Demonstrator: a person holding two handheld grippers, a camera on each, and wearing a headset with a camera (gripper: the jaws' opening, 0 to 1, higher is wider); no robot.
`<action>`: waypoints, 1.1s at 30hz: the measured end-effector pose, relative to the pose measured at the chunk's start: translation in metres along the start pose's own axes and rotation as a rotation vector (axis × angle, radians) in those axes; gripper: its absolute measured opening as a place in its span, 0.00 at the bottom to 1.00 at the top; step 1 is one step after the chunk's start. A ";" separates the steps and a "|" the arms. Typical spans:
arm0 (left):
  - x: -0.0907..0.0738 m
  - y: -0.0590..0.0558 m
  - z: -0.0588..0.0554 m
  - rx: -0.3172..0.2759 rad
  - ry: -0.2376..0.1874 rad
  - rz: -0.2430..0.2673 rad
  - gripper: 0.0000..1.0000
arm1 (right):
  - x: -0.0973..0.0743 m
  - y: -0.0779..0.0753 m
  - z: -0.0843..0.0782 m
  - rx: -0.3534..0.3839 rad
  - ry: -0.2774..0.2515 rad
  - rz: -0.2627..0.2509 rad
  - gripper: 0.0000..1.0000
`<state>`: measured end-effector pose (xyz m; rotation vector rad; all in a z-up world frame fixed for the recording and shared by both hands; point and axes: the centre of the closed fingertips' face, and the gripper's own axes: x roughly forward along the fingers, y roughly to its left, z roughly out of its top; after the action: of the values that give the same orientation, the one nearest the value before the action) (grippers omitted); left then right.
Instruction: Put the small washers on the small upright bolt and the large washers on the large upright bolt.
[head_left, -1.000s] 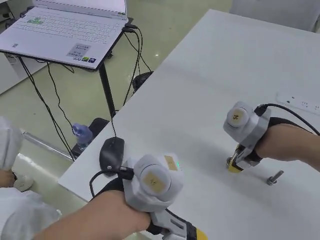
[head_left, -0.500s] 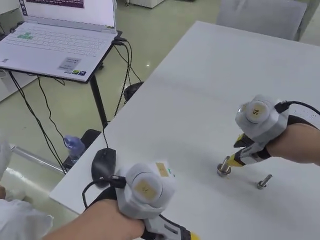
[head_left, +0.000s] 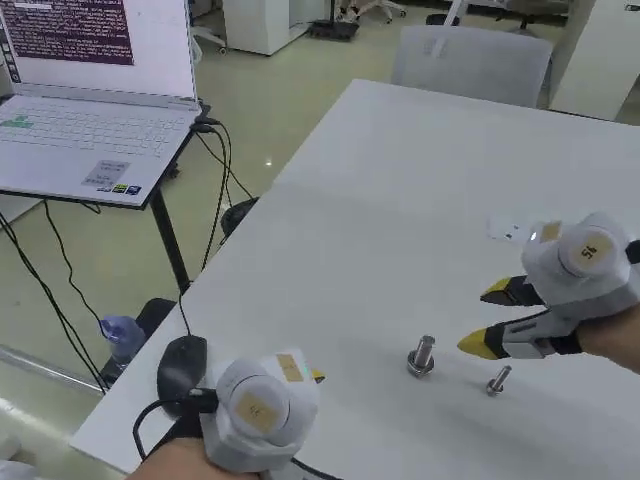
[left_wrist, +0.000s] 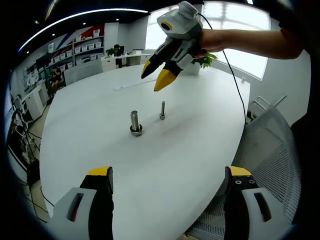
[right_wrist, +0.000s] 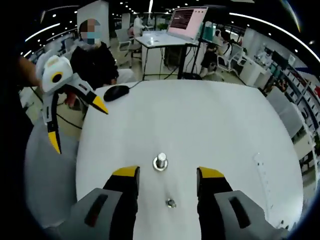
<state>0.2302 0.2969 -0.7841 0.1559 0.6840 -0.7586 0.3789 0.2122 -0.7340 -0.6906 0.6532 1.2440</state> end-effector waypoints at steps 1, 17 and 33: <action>-0.001 0.001 0.001 0.000 -0.002 0.001 0.92 | -0.004 0.000 -0.001 0.019 -0.015 -0.007 0.49; -0.011 0.002 0.015 -0.032 -0.052 0.010 0.92 | -0.070 0.022 -0.045 0.211 -0.239 -0.132 0.53; -0.015 -0.002 0.013 -0.067 -0.088 0.012 0.92 | -0.062 0.083 -0.083 0.353 -0.330 -0.131 0.75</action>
<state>0.2277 0.2989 -0.7642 0.0646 0.6233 -0.7254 0.2799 0.1248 -0.7486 -0.2235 0.5255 1.0550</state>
